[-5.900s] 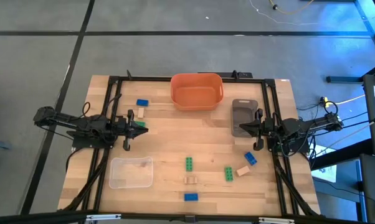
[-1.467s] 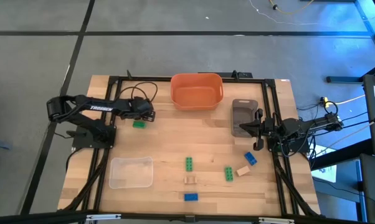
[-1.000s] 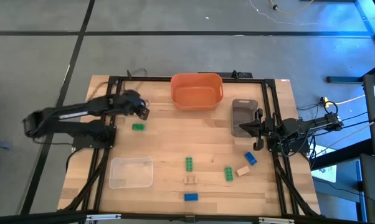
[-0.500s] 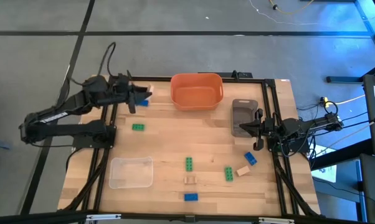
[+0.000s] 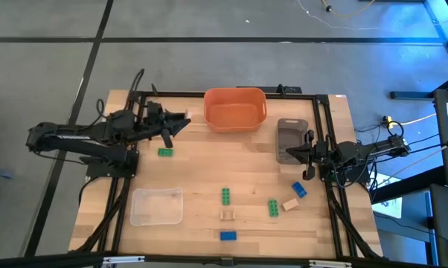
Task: Sort & place blocks by color
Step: Put the top left brown block into the black bin
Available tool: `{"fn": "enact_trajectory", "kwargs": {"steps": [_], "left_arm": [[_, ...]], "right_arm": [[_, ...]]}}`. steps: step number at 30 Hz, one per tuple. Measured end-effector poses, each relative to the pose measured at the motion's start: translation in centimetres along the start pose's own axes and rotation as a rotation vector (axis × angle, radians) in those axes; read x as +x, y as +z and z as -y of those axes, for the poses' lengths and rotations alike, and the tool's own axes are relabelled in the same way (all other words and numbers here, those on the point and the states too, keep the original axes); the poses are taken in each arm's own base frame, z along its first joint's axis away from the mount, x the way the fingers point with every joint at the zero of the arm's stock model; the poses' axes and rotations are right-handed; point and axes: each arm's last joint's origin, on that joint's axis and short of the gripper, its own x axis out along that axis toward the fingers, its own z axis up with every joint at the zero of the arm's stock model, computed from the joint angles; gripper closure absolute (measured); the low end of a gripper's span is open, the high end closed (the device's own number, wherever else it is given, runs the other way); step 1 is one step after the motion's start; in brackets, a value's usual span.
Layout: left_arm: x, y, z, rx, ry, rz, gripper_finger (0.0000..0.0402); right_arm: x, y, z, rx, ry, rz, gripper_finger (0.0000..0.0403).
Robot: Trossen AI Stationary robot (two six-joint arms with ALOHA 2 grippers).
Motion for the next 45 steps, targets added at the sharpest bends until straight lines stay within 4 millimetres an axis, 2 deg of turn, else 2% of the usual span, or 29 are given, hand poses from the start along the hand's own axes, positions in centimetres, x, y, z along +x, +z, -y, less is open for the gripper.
{"fn": "enact_trajectory", "kwargs": {"steps": [9, 12, 16, 18, 21, 26, 30, 34, 38, 42, 45], "left_arm": [[0.0, -0.3, 0.3, 0.028, -0.079, -0.044, 0.0284], [0.0, -0.2, 0.3, 0.04, -0.091, -0.047, 0.0284], [-0.1, -0.2, 0.4, 0.072, -0.118, -0.055, 0.0284], [-0.1, -0.2, 0.4, 0.079, -0.12, -0.053, 0.0284], [-0.1, -0.2, 0.5, 0.094, -0.137, -0.06, 0.0284], [-0.1, -0.3, 0.5, 0.133, -0.168, -0.064, 0.0284], [-0.1, -0.2, 0.5, 0.147, -0.168, -0.062, 0.0284], [-0.1, -0.2, 0.6, 0.147, -0.172, -0.063, 0.0284], [-0.1, -0.3, 0.7, 0.121, -0.204, -0.076, 0.0284], [-0.1, -0.3, 0.7, 0.1, -0.218, -0.084, 0.0284], [-0.1, -0.3, 0.7, 0.1, -0.217, -0.083, 0.0284]], "right_arm": [[0.0, 0.5, 0.1, 0.002, -0.031, 0.045, 0.0393], [-0.3, 2.5, 0.2, 0.28, 0.005, 0.243, 0.0393], [-1.3, 5.0, 0.7, 0.5, 0.015, 0.513, 0.0393], [-1.9, 5.9, 0.9, 0.534, 0.042, 0.617, 0.0393], [-2.1, 6.4, 0.8, 0.518, 0.112, 0.667, 0.0393], [-1.0, 9.1, 0.2, 0.443, 0.112, 0.627, 0.0393], [1.6, 11.7, -0.9, 0.296, 0.07, 0.532, 0.0393], [4.4, 13.1, -2.2, 0.219, 0.057, 0.428, 0.0393], [6.6, 13.9, -3.1, 0.2, 0.046, 0.352, 0.0393], [8.1, 13.4, -3.4, 0.257, -0.002, 0.182, 0.0391], [8.8, 13.1, -3.5, 0.276, -0.03, 0.073, 0.0371]]}}
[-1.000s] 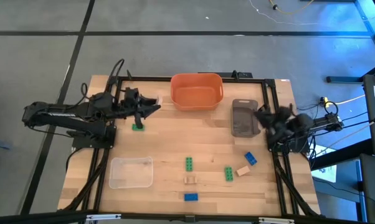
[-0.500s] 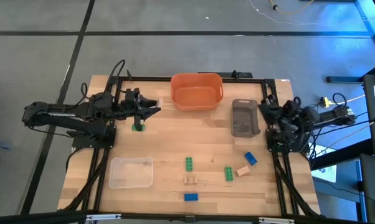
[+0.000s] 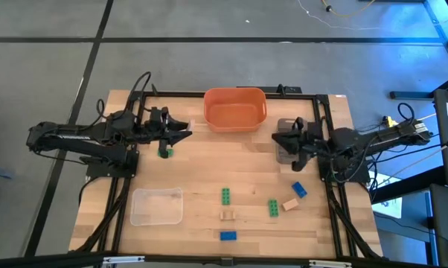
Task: Sort & place blocks by color
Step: Put the top left brown block into the black bin
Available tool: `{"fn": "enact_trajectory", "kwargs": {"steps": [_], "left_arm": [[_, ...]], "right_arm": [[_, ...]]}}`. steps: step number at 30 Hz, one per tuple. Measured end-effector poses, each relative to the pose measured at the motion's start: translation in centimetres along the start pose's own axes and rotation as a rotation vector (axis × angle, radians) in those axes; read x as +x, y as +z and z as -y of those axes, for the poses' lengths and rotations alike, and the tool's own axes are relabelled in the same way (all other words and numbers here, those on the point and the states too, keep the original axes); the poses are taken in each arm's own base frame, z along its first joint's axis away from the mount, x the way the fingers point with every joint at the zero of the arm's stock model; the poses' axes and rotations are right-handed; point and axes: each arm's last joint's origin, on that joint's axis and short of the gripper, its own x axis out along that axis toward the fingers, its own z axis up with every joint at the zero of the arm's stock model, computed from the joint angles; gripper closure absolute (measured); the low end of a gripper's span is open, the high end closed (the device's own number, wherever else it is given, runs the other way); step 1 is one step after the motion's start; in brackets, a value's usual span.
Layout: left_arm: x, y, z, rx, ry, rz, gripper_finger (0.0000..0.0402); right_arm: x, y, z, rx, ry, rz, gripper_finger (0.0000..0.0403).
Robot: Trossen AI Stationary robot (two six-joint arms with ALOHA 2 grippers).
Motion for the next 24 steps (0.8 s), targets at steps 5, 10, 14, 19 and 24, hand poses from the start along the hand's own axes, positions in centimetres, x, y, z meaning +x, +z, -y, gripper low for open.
{"fn": "enact_trajectory", "kwargs": {"steps": [5, 10, 14, 19, 24], "left_arm": [[0.0, 0.0, 0.0, -0.001, 0.001, 0.0, 0.0284], [0.0, 0.0, 0.0, -0.034, -0.008, -0.003, 0.0284], [0.8, -0.2, 0.1, -0.072, -0.026, 0.003, 0.0284], [4.6, -2.3, 0.0, -0.078, -0.079, -0.032, 0.0284], [8.3, -4.9, -0.3, -0.08, -0.046, -0.117, 0.0284]], "right_arm": [[0.5, 0.1, 0.1, 0.033, -0.062, -0.063, 0.0294], [0.6, 0.1, 0.3, 0.086, -0.078, -0.064, 0.0201], [1.3, -0.6, 0.2, 0.102, -0.088, -0.086, 0.0149], [4.0, -2.5, 0.4, 0.118, -0.085, -0.097, 0.0131], [6.8, -4.3, 0.4, 0.133, -0.039, -0.075, 0.0131]]}}
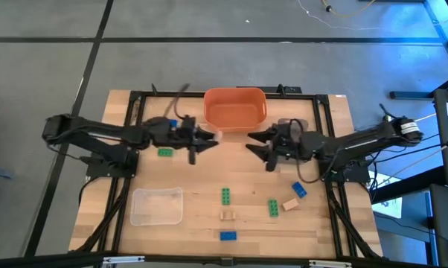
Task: Sort & place blocks by color
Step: Put the top left brown block into the black bin
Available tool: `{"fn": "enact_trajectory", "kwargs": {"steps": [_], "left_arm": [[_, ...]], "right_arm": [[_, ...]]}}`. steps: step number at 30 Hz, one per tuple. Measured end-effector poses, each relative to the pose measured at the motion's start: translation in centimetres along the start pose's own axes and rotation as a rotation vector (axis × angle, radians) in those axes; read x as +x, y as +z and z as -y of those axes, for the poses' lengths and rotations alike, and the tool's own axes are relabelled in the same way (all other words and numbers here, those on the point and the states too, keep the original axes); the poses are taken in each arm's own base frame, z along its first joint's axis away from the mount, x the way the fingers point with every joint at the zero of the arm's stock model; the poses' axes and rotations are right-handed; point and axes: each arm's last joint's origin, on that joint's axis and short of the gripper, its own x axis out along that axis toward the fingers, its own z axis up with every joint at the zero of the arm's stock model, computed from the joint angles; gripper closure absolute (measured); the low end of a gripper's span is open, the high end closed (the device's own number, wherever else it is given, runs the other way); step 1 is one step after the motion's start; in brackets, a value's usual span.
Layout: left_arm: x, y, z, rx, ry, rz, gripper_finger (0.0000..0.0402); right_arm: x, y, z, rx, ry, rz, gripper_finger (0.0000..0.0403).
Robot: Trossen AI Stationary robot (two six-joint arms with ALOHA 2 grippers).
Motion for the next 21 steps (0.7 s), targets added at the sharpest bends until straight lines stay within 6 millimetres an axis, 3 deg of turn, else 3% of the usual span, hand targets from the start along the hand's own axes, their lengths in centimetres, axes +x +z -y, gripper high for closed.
{"fn": "enact_trajectory", "kwargs": {"steps": [8, 17, 21], "left_arm": [[4.0, -0.2, 1.4, 0.04, -0.045, -0.003, 0.0284], [4.3, 0.0, 1.9, 0.061, -0.078, -0.007, 0.0284], [4.3, 0.0, 1.9, 0.061, -0.078, -0.008, 0.0284]], "right_arm": [[4.1, -0.9, -0.2, -0.02, 0.001, -0.052, 0.0131], [5.0, -0.2, -0.3, -0.014, 0.078, -0.066, 0.0133], [5.1, -0.4, -0.3, 0.001, 0.081, -0.072, 0.0159]]}}
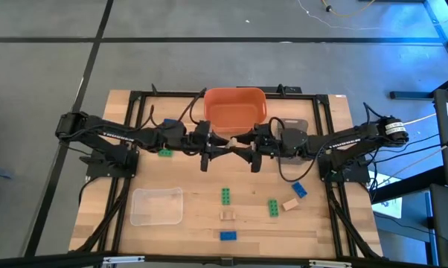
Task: Sort & place blocks by color
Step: Put the top left brown block into the black bin
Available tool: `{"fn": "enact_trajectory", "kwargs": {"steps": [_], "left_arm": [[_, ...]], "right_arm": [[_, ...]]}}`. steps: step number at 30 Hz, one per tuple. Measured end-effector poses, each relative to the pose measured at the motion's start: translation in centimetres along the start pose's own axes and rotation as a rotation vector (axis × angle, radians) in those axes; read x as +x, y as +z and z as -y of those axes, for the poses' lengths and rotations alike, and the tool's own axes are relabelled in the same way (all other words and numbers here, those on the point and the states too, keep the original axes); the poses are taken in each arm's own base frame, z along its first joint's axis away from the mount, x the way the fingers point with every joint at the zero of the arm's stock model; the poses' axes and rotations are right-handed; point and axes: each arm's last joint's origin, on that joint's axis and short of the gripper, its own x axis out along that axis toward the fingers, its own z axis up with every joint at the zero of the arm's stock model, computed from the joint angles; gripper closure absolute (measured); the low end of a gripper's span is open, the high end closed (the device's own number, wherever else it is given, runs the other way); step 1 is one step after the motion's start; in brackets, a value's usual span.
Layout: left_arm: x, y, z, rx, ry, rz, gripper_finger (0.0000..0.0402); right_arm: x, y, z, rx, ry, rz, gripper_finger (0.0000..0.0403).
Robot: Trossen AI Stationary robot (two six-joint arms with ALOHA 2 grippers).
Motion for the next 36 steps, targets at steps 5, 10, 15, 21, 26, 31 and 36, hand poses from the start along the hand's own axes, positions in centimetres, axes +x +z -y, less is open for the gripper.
{"fn": "enact_trajectory", "kwargs": {"steps": [5, 10, 15, 21, 26, 31, 36], "left_arm": [[0.0, 0.0, -0.1, 0.0, 0.002, -0.002, 0.0284], [0.0, -0.1, -0.1, -0.009, 0.006, -0.006, 0.0284], [0.0, -0.1, -0.2, -0.046, 0.012, -0.013, 0.0284], [-1.8, 1.4, -1.6, -0.108, 0.032, -0.076, 0.0198], [-5.4, 3.9, -2.3, -0.101, 0.078, -0.098, 0.0158], [-9.5, 6.1, -2.1, -0.028, 0.193, -0.032, 0.0157], [-12.6, 7.6, -1.1, 0.034, 0.283, 0.075, 0.0158]], "right_arm": [[0.3, -0.3, 0.1, 0.015, 0.004, 0.01, 0.0212], [0.4, -0.3, 0.1, 0.003, 0.006, 0.017, 0.0269], [0.4, -0.3, 0.1, 0.011, 0.009, 0.015, 0.0269], [-1.4, 0.9, 0.1, -0.056, -0.038, -0.065, 0.0269], [-4.9, 2.5, 1.0, -0.094, -0.155, -0.206, 0.0269], [-9.5, 3.7, 1.5, -0.119, -0.304, -0.297, 0.0269], [-13.2, 4.7, 1.9, -0.083, -0.412, -0.298, 0.0269]]}}
